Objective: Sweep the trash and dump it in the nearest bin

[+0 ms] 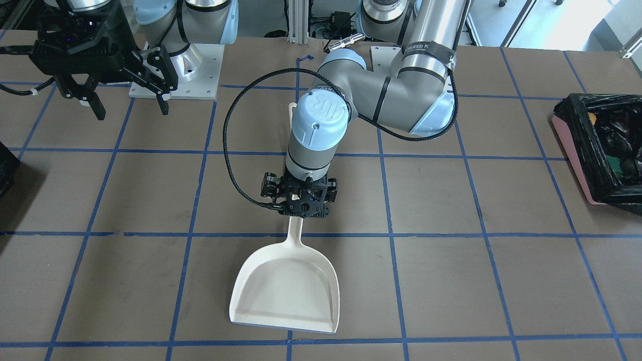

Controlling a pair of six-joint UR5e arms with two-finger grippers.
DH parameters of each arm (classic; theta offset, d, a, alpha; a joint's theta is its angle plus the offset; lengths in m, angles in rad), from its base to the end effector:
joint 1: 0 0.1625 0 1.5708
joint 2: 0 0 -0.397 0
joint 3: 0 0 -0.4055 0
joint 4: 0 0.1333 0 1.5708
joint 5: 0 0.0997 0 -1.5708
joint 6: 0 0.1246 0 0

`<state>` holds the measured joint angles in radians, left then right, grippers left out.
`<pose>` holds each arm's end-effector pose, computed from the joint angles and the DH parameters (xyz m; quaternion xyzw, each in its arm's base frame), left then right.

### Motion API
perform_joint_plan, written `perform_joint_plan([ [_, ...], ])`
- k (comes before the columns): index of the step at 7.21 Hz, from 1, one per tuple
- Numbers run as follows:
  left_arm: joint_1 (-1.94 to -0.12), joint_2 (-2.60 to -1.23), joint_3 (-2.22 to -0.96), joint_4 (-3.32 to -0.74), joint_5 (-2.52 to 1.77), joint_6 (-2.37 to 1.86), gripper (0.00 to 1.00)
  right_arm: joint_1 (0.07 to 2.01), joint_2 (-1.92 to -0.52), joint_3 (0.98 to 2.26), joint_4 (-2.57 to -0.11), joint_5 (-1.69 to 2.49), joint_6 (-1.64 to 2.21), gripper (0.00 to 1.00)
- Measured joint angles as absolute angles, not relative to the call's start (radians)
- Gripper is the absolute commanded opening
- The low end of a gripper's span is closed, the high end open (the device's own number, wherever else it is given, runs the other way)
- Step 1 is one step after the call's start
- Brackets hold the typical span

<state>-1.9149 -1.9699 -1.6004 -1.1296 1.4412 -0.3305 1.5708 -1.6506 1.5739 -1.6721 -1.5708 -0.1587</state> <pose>-0.3513 -0.5373 0.2374 -0.0072 -0.9979 -0.0155 0.0632 0.1333 -0.4928 0.4843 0.0790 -0.9929 0.0886 0.0070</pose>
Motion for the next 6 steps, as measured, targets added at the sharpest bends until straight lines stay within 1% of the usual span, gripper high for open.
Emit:
perform_joint_plan([
  [1, -1.891, -1.947, -1.559, -1.18, 1.452, -0.3, 1.0, 1.571, -1.651, 1.574, -1.672, -1.571, -0.158, 1.0],
  [3, -1.786, -1.874, -1.491, -1.304, 1.475, -0.124, 1.0, 1.571, -1.651, 1.574, -1.671, -1.57, -0.158, 1.0],
  [6, -1.618, -1.729, -1.449, -1.487, 1.533, 0.094, 1.0, 1.571, -1.65, 1.574, -1.671, -1.569, -0.158, 1.0],
])
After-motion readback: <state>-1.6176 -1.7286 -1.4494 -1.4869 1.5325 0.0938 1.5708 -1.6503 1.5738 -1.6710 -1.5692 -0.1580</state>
